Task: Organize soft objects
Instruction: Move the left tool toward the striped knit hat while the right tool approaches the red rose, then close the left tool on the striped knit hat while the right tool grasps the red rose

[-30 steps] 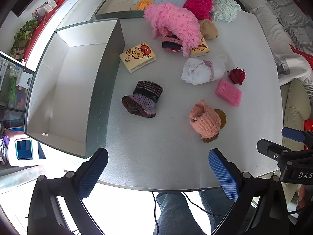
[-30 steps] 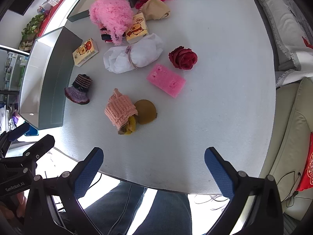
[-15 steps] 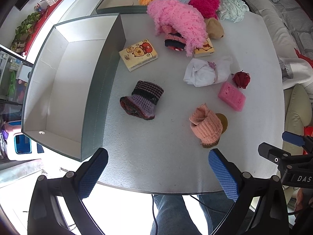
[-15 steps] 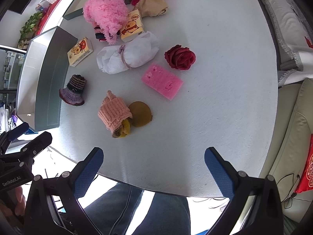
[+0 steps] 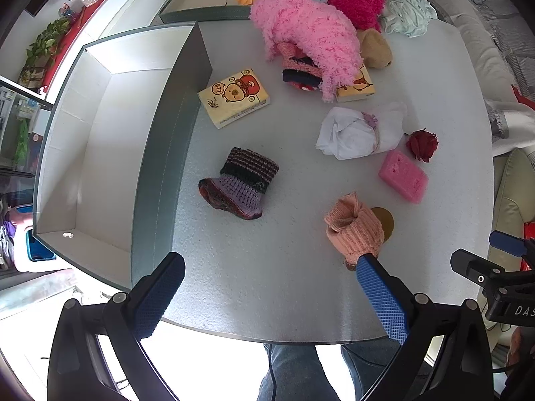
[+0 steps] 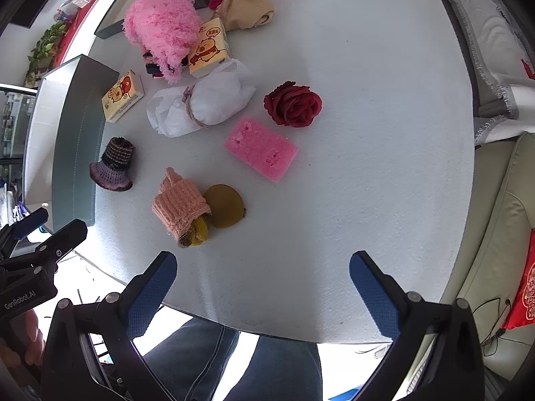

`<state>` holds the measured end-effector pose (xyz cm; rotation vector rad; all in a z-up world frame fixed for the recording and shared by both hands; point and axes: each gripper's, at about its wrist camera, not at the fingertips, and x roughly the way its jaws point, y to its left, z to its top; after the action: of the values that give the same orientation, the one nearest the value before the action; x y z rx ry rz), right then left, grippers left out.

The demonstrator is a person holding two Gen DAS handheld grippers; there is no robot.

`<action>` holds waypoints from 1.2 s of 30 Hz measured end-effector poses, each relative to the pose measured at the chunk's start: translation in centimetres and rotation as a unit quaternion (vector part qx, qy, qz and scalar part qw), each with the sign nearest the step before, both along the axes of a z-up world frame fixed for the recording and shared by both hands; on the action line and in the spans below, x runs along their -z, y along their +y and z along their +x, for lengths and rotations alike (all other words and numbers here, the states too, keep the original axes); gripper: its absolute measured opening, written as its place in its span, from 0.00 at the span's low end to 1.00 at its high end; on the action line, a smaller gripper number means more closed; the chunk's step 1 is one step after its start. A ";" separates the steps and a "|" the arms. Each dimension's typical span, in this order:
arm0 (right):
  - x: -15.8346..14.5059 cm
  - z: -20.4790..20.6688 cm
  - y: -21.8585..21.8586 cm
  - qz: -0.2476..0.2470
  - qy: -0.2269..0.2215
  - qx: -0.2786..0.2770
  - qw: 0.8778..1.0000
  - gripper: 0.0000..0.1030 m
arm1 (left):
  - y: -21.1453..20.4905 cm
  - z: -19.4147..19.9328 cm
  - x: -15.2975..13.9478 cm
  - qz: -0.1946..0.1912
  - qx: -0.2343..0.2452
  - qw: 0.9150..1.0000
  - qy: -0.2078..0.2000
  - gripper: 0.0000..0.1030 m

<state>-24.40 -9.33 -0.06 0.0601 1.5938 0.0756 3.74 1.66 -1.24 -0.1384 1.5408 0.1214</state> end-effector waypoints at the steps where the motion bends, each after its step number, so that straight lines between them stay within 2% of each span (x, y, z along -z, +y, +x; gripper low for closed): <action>1: 0.1 0.1 0.0 0.000 0.001 0.001 1.000 1.00 | 0.1 0.2 0.2 -0.001 -0.002 1.000 0.002 1.00; 18: 1.2 2.6 -0.7 -0.006 0.011 0.002 1.000 1.00 | 1.0 2.4 2.4 0.001 -0.021 1.000 0.023 1.00; 23: 2.8 4.2 -1.5 -0.015 0.011 0.006 1.000 1.00 | 1.4 3.3 4.5 0.001 -0.032 0.999 0.027 1.00; 27: 4.5 6.6 -2.2 -0.030 0.002 0.013 0.999 1.00 | 1.7 4.4 7.2 0.000 -0.043 0.999 0.031 1.00; 32: 6.7 9.5 -2.5 -0.051 -0.014 0.017 0.998 1.00 | 2.0 5.2 10.3 0.017 -0.056 0.998 0.031 1.00; 36: 9.0 11.4 -2.1 -0.053 -0.008 0.008 0.999 1.00 | 2.3 5.4 12.0 0.044 -0.059 0.997 0.024 1.00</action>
<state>-13.02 -11.48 -9.05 -0.0093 1.5780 -0.0212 9.13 3.97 -13.20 -0.1571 1.5718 0.2875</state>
